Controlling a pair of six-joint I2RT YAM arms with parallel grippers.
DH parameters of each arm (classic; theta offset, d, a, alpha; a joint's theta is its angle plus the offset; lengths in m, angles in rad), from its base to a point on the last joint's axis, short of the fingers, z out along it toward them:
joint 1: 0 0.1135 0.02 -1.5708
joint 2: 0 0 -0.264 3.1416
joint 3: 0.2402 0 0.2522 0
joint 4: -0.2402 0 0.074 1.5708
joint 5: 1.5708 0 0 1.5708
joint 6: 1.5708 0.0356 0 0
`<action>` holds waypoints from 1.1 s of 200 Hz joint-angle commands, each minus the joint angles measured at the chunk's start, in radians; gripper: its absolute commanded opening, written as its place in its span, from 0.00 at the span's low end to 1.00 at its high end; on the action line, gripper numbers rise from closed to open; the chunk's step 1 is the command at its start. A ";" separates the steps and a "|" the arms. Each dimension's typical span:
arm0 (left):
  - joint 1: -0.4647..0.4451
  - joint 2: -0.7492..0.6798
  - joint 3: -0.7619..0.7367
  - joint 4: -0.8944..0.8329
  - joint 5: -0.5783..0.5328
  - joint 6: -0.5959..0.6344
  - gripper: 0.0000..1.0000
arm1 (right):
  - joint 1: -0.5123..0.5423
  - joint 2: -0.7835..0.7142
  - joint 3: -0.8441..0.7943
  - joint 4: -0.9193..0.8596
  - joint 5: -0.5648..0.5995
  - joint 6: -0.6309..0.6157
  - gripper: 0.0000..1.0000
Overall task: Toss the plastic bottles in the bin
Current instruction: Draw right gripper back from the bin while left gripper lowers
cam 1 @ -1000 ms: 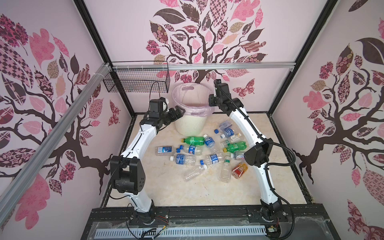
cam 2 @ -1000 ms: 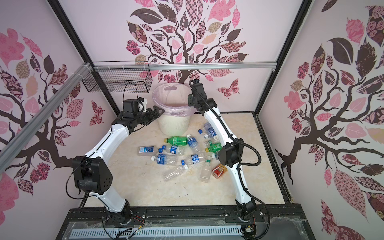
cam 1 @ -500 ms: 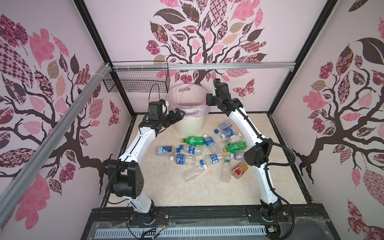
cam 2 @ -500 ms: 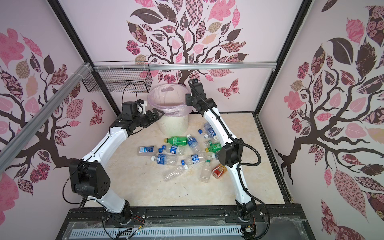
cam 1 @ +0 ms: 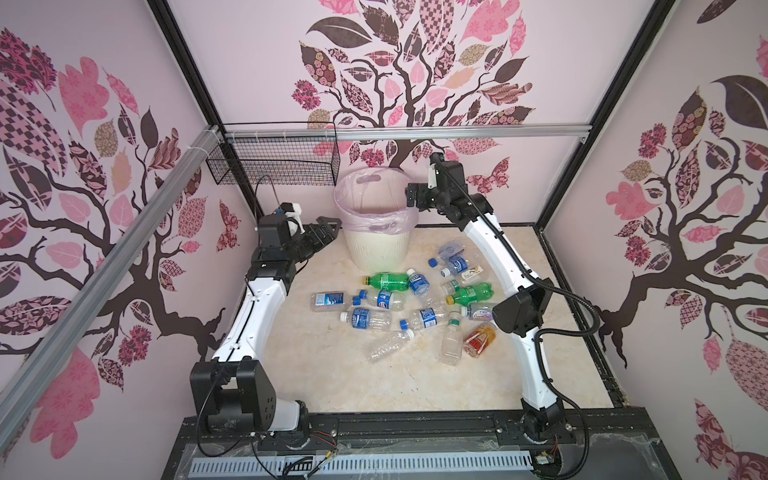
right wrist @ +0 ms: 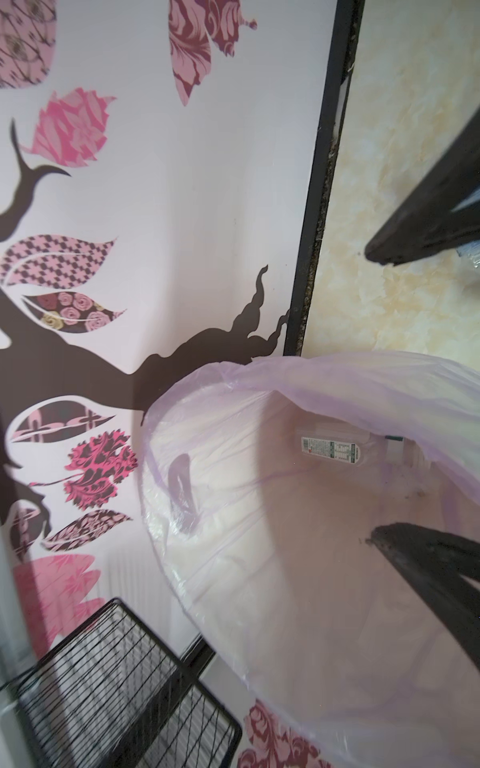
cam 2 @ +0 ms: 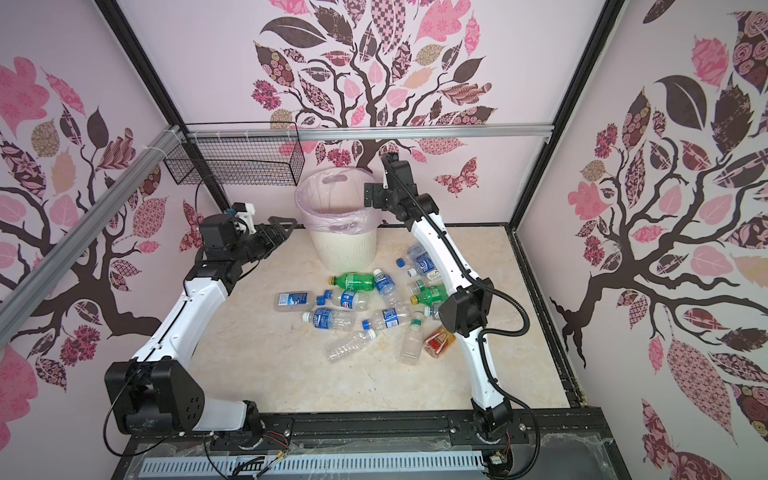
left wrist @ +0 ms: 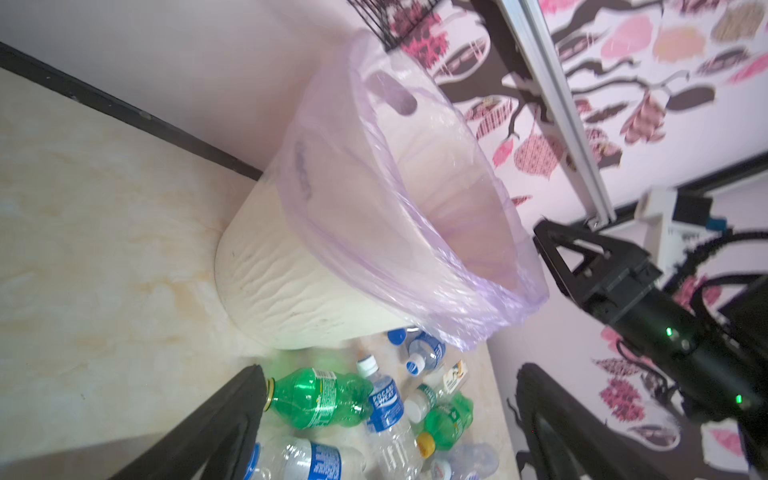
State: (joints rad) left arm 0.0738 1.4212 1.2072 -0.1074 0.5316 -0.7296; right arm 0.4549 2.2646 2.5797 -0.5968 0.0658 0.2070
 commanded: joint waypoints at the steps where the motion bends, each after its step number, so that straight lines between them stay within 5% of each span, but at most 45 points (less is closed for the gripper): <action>1: 0.081 0.071 -0.070 0.230 0.101 -0.205 0.97 | 0.000 -0.139 -0.020 0.029 -0.039 0.024 1.00; 97: 0.100 0.487 0.160 0.333 0.124 -0.503 0.97 | -0.002 -0.433 -0.419 0.119 -0.051 -0.018 0.99; 220: -0.023 0.853 0.537 0.322 0.112 -0.594 0.97 | -0.021 -0.590 -0.780 0.270 -0.099 0.027 0.99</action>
State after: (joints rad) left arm 0.0788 2.2406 1.6764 0.2169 0.6426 -1.3140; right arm 0.4492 1.7576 1.8183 -0.3691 -0.0235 0.2241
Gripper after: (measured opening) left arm 0.972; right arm 0.995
